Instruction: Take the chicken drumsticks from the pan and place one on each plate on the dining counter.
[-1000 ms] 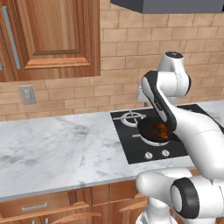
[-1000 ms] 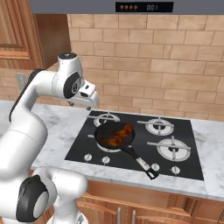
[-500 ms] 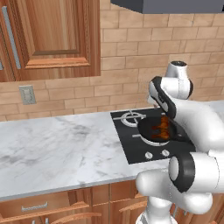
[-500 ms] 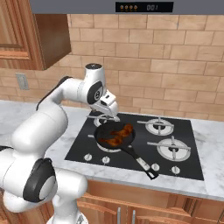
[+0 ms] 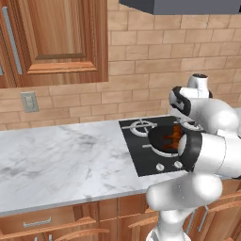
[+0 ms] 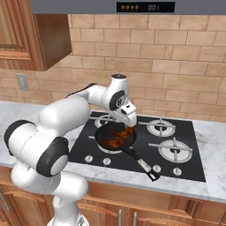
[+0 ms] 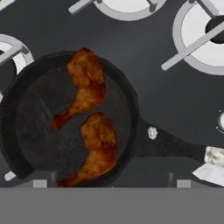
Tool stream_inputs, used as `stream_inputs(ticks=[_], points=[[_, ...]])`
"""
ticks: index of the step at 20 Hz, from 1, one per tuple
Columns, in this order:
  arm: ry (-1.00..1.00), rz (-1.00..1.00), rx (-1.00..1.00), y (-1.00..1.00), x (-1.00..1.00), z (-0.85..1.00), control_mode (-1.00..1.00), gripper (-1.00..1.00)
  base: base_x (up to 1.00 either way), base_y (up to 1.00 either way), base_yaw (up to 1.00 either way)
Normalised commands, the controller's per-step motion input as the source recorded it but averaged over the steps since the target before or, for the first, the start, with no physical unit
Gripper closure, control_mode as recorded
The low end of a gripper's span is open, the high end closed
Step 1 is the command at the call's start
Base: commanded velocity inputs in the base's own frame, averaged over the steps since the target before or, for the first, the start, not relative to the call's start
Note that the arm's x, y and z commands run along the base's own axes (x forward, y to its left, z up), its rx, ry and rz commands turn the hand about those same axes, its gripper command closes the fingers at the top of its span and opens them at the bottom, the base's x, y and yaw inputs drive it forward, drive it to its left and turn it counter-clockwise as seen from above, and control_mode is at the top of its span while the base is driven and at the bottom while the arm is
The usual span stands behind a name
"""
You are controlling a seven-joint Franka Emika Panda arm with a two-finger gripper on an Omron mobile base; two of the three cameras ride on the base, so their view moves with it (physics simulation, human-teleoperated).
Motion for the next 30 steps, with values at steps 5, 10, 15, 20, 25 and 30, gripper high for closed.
stream_inputs(ticks=[5, 10, 15, 20, 25, 30], points=[[0.00, -0.06, 0.00, -0.09, 0.35, -0.52, -1.00, -1.00, 0.00, 0.00, 0.00], [0.01, -0.01, -0.02, 0.00, 0.44, -0.54, -1.00, -1.00, 0.00, 0.00, 0.00], [0.03, 0.00, -0.05, 0.00, 0.39, -0.58, -1.00, -1.00, 0.00, 0.00, 0.00], [0.00, 0.00, -0.01, -0.10, 0.42, -0.41, -1.00, -1.00, 0.00, 0.00, 0.00], [0.00, 0.00, 0.00, -0.22, 0.38, -0.40, -1.00, -1.00, 0.00, 0.00, 0.00], [0.00, 0.00, -0.01, -0.04, 0.14, -0.49, -1.00, -1.00, 0.00, 0.00, 0.00]])
